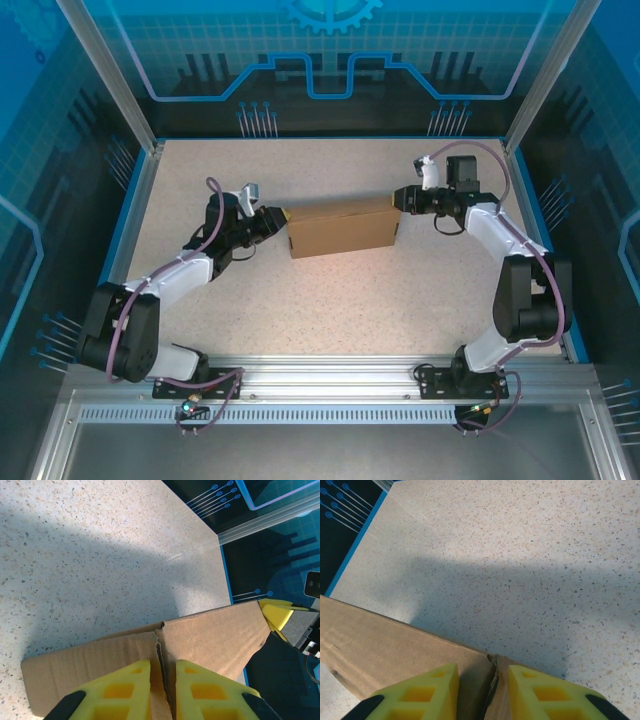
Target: Fold the paper box
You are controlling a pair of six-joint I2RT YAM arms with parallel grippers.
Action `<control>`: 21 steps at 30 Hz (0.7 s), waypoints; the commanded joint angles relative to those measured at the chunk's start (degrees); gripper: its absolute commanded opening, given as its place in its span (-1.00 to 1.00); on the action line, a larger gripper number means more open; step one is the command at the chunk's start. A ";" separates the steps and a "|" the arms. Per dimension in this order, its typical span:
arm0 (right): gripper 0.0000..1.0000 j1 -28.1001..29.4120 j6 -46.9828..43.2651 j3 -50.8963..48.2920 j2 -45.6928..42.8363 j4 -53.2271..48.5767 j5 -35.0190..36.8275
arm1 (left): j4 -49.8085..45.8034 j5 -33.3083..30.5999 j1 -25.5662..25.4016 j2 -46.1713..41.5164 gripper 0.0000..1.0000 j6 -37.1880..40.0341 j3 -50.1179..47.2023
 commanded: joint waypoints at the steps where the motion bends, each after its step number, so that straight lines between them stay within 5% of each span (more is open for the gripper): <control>1: -0.25 -1.73 2.19 -2.07 0.64 -5.61 -2.73 | -10.61 -0.09 -0.04 1.48 -0.68 1.19 -3.02; 5: -0.02 -2.77 3.97 0.03 0.15 -5.14 -6.60 | -12.08 -0.66 -0.12 0.76 -0.65 2.45 -1.85; 15: 0.02 -2.85 5.34 -4.75 -1.72 -3.89 -12.09 | -10.77 -0.92 -0.74 1.28 -0.63 2.07 -1.66; 21: -0.35 -0.67 5.90 -7.08 -3.87 -4.17 -11.74 | -11.50 -1.42 -1.98 1.30 -0.63 2.52 -0.76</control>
